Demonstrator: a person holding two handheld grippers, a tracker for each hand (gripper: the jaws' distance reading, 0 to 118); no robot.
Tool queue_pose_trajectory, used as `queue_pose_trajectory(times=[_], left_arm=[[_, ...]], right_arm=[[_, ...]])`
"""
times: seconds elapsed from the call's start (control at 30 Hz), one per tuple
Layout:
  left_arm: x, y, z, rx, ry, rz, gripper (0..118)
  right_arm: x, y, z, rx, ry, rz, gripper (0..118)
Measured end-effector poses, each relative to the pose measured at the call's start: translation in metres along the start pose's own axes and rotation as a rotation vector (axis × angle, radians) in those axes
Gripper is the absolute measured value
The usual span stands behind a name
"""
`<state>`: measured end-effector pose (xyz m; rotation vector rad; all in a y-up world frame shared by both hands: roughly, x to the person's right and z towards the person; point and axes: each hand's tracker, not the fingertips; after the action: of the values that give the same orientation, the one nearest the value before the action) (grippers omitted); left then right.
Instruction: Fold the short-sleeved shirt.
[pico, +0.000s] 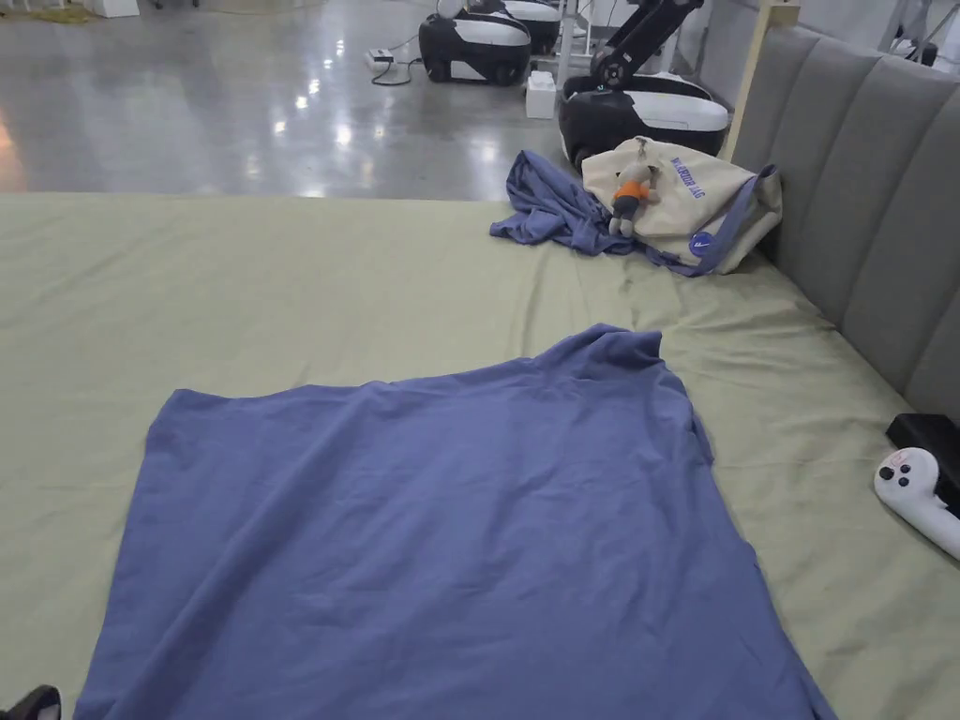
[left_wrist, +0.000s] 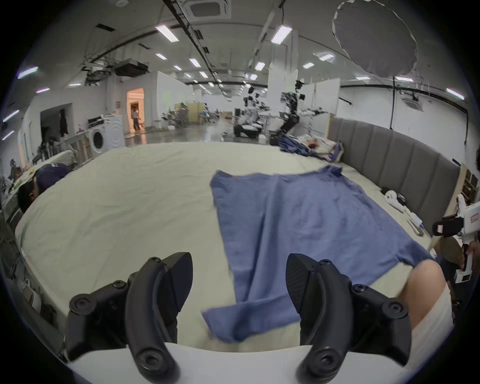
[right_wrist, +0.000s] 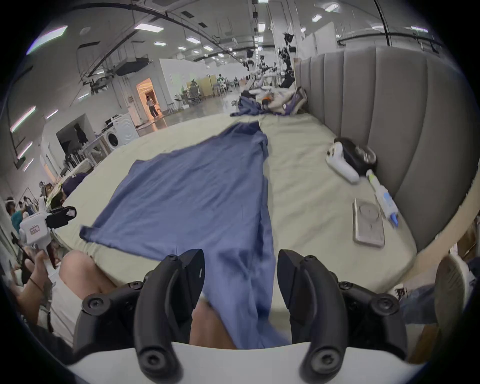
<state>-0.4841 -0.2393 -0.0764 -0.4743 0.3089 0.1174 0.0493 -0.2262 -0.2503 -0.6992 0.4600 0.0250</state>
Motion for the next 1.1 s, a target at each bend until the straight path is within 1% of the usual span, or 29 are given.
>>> queue_pose_trajectory(times=[0.03,0.07,0.13,0.2,0.23,0.27,0.3,0.33,0.37,0.4,0.43,0.47,0.5,0.53,0.57,0.63,0.67,0.7,0.77,0.8,0.83,0.87,0.9,0.93,0.97,1.0,1.03,1.1], left_arm=[[-0.002,0.005,0.000,0.019,-0.002,-0.010,84],[-0.002,0.013,0.000,0.035,-0.007,-0.006,85],[0.003,0.029,0.007,0.121,0.023,-0.014,85],[0.007,0.038,0.026,0.198,0.035,-0.014,85],[0.010,0.040,0.036,0.241,0.036,-0.006,84],[0.012,0.039,0.045,0.246,0.019,-0.004,84],[0.012,0.033,0.055,0.236,0.014,0.006,84],[0.016,0.028,0.063,0.225,0.013,0.018,79],[0.019,0.020,0.069,0.225,0.015,0.015,57],[0.022,0.010,0.076,0.229,0.020,0.011,17],[0.025,0.004,0.080,0.226,0.047,-0.001,0],[0.027,-0.008,0.086,0.274,0.076,-0.006,0],[0.028,-0.012,0.088,0.254,0.063,-0.006,0],[0.027,-0.012,0.086,0.219,0.040,0.003,0],[0.026,-0.013,0.082,0.201,0.032,0.016,0],[0.027,-0.018,0.076,0.204,0.032,0.015,0],[0.028,-0.019,0.072,0.191,0.043,0.007,0],[0.016,-0.019,0.065,0.188,0.040,0.008,0],[0.010,-0.014,0.054,0.191,0.017,0.026,0],[0.006,-0.007,0.044,0.185,-0.007,0.024,2],[0.003,0.008,0.034,0.194,-0.050,0.009,21],[-0.003,0.018,0.019,0.211,-0.075,-0.004,62],[-0.007,0.031,0.000,0.190,-0.077,-0.031,62],[-0.010,0.052,-0.025,0.150,-0.072,-0.061,78],[-0.014,0.065,-0.047,0.133,-0.079,-0.073,108],[-0.019,0.077,-0.072,0.157,-0.079,-0.087,112],[-0.023,0.091,-0.101,0.150,-0.061,-0.096,112],[-0.029,0.123,-0.162,0.041,-0.041,-0.128,112]], right_arm=[[-0.003,0.009,-0.001,0.051,-0.002,0.017,69],[-0.011,0.020,0.001,0.102,0.015,0.022,79],[-0.022,0.040,0.007,0.200,0.044,0.033,81],[-0.039,0.048,0.021,0.305,0.029,0.044,81],[-0.047,0.045,0.028,0.348,0.025,0.064,81],[-0.055,0.039,0.034,0.385,0.003,0.087,80],[-0.065,0.026,0.040,0.418,-0.027,0.112,77],[-0.074,0.014,0.044,0.435,-0.063,0.140,67],[-0.082,0.004,0.046,0.439,-0.084,0.166,34],[-0.089,-0.007,0.046,0.440,-0.103,0.182,3],[-0.095,-0.020,0.048,0.471,-0.108,0.172,2],[-0.096,-0.025,0.048,0.480,-0.058,0.162,2],[-0.098,-0.025,0.046,0.443,-0.005,0.152,2],[-0.100,-0.025,0.043,0.413,-0.003,0.148,2],[-0.101,-0.024,0.040,0.417,-0.005,0.147,2],[-0.099,-0.022,0.035,0.414,0.000,0.142,2],[-0.100,-0.020,0.033,0.406,0.008,0.138,2],[-0.100,-0.019,0.032,0.405,0.024,0.127,2],[-0.099,-0.016,0.028,0.393,0.044,0.113,2],[-0.099,-0.016,0.027,0.391,0.050,0.112,2],[-0.100,-0.016,0.026,0.388,0.052,0.111,2],[-0.101,-0.015,0.025,0.377,0.057,0.115,2],[-0.102,-0.015,0.024,0.366,0.063,0.122,2],[-0.104,-0.015,0.023,0.357,0.066,0.126,2],[-0.105,-0.015,0.022,0.352,0.069,0.127,2],[-0.105,-0.014,0.022,0.346,0.074,0.129,2],[-0.106,-0.013,0.021,0.343,0.075,0.132,2],[-0.107,-0.011,0.021,0.339,0.070,0.139,2]])
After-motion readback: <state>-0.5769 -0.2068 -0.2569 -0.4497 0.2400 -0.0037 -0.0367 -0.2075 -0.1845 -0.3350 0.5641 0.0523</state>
